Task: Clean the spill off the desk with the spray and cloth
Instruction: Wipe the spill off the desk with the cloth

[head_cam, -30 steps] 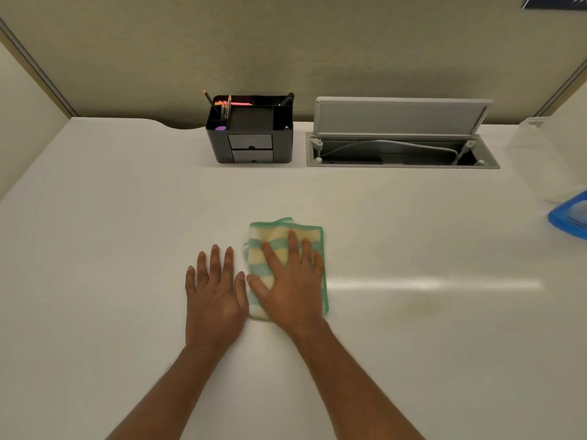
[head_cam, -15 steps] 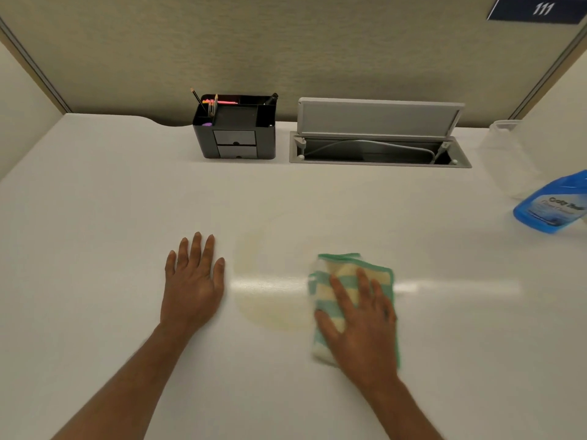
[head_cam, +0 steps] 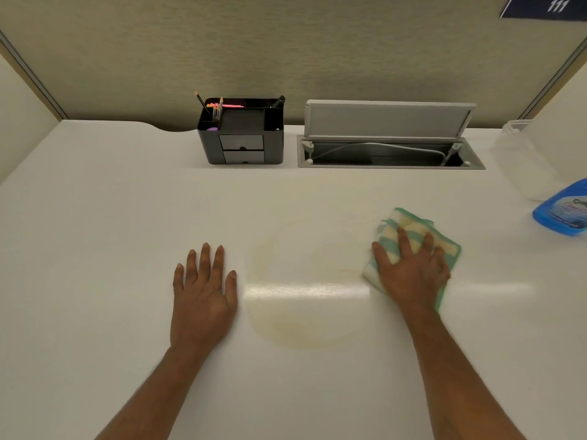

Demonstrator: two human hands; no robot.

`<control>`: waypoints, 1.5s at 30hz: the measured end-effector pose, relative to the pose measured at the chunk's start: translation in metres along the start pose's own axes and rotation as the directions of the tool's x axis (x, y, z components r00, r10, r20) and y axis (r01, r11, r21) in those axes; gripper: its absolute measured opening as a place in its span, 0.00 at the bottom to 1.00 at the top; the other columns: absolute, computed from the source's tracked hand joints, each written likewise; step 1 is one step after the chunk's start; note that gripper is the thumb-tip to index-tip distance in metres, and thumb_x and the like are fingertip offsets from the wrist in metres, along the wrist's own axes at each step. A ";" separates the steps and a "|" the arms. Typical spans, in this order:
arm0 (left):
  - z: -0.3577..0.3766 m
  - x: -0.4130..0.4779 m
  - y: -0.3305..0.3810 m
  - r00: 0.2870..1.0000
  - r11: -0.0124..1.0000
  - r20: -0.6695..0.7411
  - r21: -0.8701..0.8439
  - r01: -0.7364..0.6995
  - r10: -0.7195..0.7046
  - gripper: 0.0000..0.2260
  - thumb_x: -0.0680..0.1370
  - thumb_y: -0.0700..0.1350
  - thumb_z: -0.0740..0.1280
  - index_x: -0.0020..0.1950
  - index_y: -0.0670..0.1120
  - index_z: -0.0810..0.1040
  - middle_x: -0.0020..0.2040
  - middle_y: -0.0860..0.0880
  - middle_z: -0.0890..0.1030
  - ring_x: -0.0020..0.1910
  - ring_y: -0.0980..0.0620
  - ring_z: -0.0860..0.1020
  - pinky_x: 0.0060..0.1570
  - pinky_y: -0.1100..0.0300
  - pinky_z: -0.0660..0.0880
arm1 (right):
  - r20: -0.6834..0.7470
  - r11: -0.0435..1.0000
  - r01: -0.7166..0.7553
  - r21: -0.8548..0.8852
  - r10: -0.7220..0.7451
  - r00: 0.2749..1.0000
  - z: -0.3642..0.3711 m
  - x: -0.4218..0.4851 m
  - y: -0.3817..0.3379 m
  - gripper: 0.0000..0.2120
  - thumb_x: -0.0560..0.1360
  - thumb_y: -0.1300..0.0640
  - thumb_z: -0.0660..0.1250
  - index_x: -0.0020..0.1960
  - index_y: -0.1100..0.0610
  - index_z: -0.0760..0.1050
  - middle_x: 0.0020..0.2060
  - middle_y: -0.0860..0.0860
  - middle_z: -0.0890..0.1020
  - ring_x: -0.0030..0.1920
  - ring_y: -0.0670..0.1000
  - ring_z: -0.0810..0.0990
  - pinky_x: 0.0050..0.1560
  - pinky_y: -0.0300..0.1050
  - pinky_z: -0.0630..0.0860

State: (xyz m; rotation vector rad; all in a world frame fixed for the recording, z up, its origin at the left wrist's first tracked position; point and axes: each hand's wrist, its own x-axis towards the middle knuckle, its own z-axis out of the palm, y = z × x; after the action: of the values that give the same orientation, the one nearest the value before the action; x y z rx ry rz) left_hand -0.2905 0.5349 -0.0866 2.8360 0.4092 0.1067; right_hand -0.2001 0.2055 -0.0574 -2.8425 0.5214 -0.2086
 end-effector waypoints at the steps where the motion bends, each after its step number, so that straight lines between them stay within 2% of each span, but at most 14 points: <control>1: 0.001 0.000 0.000 1.000 1.000 -0.004 0.000 -0.002 0.002 0.29 0.82 0.60 0.41 0.83 0.53 0.51 0.85 0.50 0.52 0.84 0.48 0.47 0.82 0.47 0.44 | 0.007 0.999 0.043 -0.007 -0.043 0.999 0.004 -0.001 -0.015 0.33 0.76 0.32 0.58 0.77 0.44 0.64 0.78 0.60 0.60 0.76 0.66 0.60 0.74 0.62 0.57; 4: 0.002 -0.001 0.000 1.000 1.000 -0.010 0.001 -0.003 0.003 0.30 0.82 0.60 0.41 0.83 0.53 0.51 0.85 0.50 0.52 0.84 0.48 0.48 0.82 0.47 0.44 | 0.063 0.980 0.197 0.019 -0.198 0.978 0.020 -0.017 -0.067 0.32 0.76 0.30 0.56 0.77 0.41 0.63 0.79 0.59 0.59 0.77 0.64 0.58 0.75 0.62 0.55; 8: -0.001 -0.001 0.002 1.000 1.000 -0.014 0.020 -0.004 0.004 0.30 0.82 0.60 0.42 0.83 0.52 0.54 0.85 0.48 0.54 0.84 0.46 0.50 0.82 0.47 0.45 | 0.133 0.914 0.388 0.122 -0.402 0.906 0.034 -0.060 -0.121 0.32 0.75 0.30 0.56 0.77 0.39 0.62 0.80 0.59 0.58 0.78 0.65 0.57 0.76 0.63 0.51; 11: -0.005 -0.002 0.005 1.000 1.000 -0.007 0.029 0.000 0.000 0.30 0.81 0.59 0.42 0.83 0.51 0.54 0.84 0.47 0.55 0.84 0.45 0.51 0.81 0.46 0.46 | 0.136 0.869 0.461 0.177 -0.486 0.863 0.033 -0.105 -0.135 0.32 0.74 0.31 0.55 0.76 0.38 0.61 0.80 0.58 0.58 0.78 0.64 0.56 0.76 0.64 0.50; 16: -0.006 -0.002 0.005 1.000 1.000 -0.004 0.020 -0.005 0.005 0.31 0.81 0.60 0.42 0.83 0.52 0.54 0.84 0.47 0.55 0.84 0.45 0.51 0.81 0.45 0.46 | 0.090 0.859 0.442 0.258 -0.477 0.874 0.018 -0.166 -0.106 0.30 0.74 0.34 0.58 0.75 0.38 0.63 0.80 0.54 0.58 0.79 0.61 0.56 0.77 0.63 0.50; 19: -0.004 -0.002 0.002 1.000 1.000 -0.006 0.008 0.001 -0.001 0.31 0.81 0.61 0.41 0.83 0.52 0.54 0.84 0.48 0.55 0.84 0.45 0.51 0.81 0.46 0.46 | 0.032 0.879 0.419 0.230 -0.437 0.899 0.007 -0.172 -0.063 0.29 0.73 0.34 0.61 0.73 0.39 0.66 0.79 0.52 0.63 0.78 0.59 0.60 0.74 0.61 0.57; 23: -0.003 -0.003 0.000 1.000 1.000 0.007 0.009 0.001 -0.001 0.31 0.81 0.63 0.41 0.83 0.54 0.53 0.85 0.48 0.55 0.84 0.45 0.50 0.81 0.46 0.46 | -0.070 0.953 0.251 0.172 -0.242 0.968 -0.003 -0.136 -0.002 0.28 0.73 0.36 0.65 0.69 0.47 0.74 0.74 0.55 0.71 0.72 0.61 0.69 0.70 0.60 0.66; 27: -0.004 -0.004 0.001 0.998 0.998 0.022 0.020 -0.064 0.063 0.30 0.81 0.63 0.43 0.83 0.56 0.54 0.84 0.50 0.55 0.84 0.47 0.50 0.81 0.47 0.45 | -0.140 0.996 0.054 0.075 -0.043 0.989 -0.003 -0.090 0.023 0.25 0.74 0.35 0.62 0.65 0.48 0.75 0.71 0.57 0.71 0.68 0.62 0.70 0.65 0.58 0.68; 29: -0.005 -0.004 0.001 0.997 0.997 0.022 0.022 -0.075 0.075 0.30 0.81 0.63 0.44 0.83 0.56 0.54 0.84 0.50 0.55 0.84 0.47 0.51 0.81 0.47 0.46 | -0.154 0.997 0.016 0.072 -0.004 0.988 0.001 -0.074 0.016 0.24 0.75 0.35 0.61 0.65 0.48 0.76 0.70 0.58 0.71 0.68 0.63 0.70 0.64 0.60 0.68; 32: -0.006 -0.003 0.002 0.997 0.997 0.021 0.021 -0.076 0.076 0.29 0.81 0.63 0.43 0.83 0.56 0.53 0.84 0.51 0.55 0.84 0.48 0.50 0.82 0.47 0.46 | -0.157 0.997 0.028 0.071 -0.016 0.987 0.007 -0.053 -0.007 0.24 0.77 0.37 0.61 0.65 0.50 0.77 0.70 0.59 0.72 0.67 0.64 0.70 0.66 0.61 0.66; 35: -0.006 -0.002 0.003 0.997 0.997 0.010 0.009 -0.074 0.074 0.29 0.82 0.62 0.44 0.83 0.56 0.55 0.84 0.50 0.56 0.84 0.47 0.51 0.82 0.46 0.47 | -0.095 0.996 0.057 0.062 -0.050 0.994 0.012 -0.033 -0.035 0.24 0.80 0.36 0.58 0.67 0.49 0.76 0.73 0.60 0.70 0.71 0.65 0.67 0.71 0.63 0.60; 39: -0.005 -0.002 0.001 0.997 0.996 0.003 0.035 -0.081 0.081 0.28 0.83 0.60 0.44 0.83 0.56 0.55 0.84 0.50 0.56 0.84 0.47 0.52 0.81 0.45 0.49 | 0.081 0.988 0.149 0.042 -0.152 0.985 0.022 -0.014 -0.078 0.26 0.81 0.36 0.51 0.75 0.45 0.66 0.79 0.59 0.60 0.77 0.65 0.58 0.75 0.66 0.51; 42: -0.005 -0.002 0.002 0.996 0.996 -0.007 0.036 -0.088 0.088 0.27 0.83 0.58 0.46 0.82 0.55 0.56 0.84 0.49 0.58 0.83 0.47 0.53 0.81 0.44 0.51 | 0.182 0.966 0.250 0.072 -0.259 0.949 0.030 -0.014 -0.118 0.27 0.81 0.36 0.50 0.79 0.41 0.57 0.80 0.59 0.54 0.79 0.64 0.52 0.76 0.66 0.47; 45: -0.005 -0.002 0.003 0.996 0.994 -0.018 0.051 -0.092 0.093 0.27 0.83 0.57 0.46 0.82 0.54 0.58 0.83 0.48 0.60 0.83 0.45 0.56 0.81 0.44 0.53 | 0.233 0.937 0.327 0.123 -0.348 0.908 0.034 -0.035 -0.152 0.27 0.80 0.36 0.51 0.79 0.40 0.56 0.81 0.59 0.52 0.79 0.65 0.50 0.76 0.67 0.44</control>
State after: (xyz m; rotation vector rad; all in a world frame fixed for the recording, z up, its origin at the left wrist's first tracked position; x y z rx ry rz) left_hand -0.2919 0.5329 -0.0807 2.9054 0.2889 0.1458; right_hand -0.1757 0.3635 -0.0535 -2.8012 -0.0349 0.0714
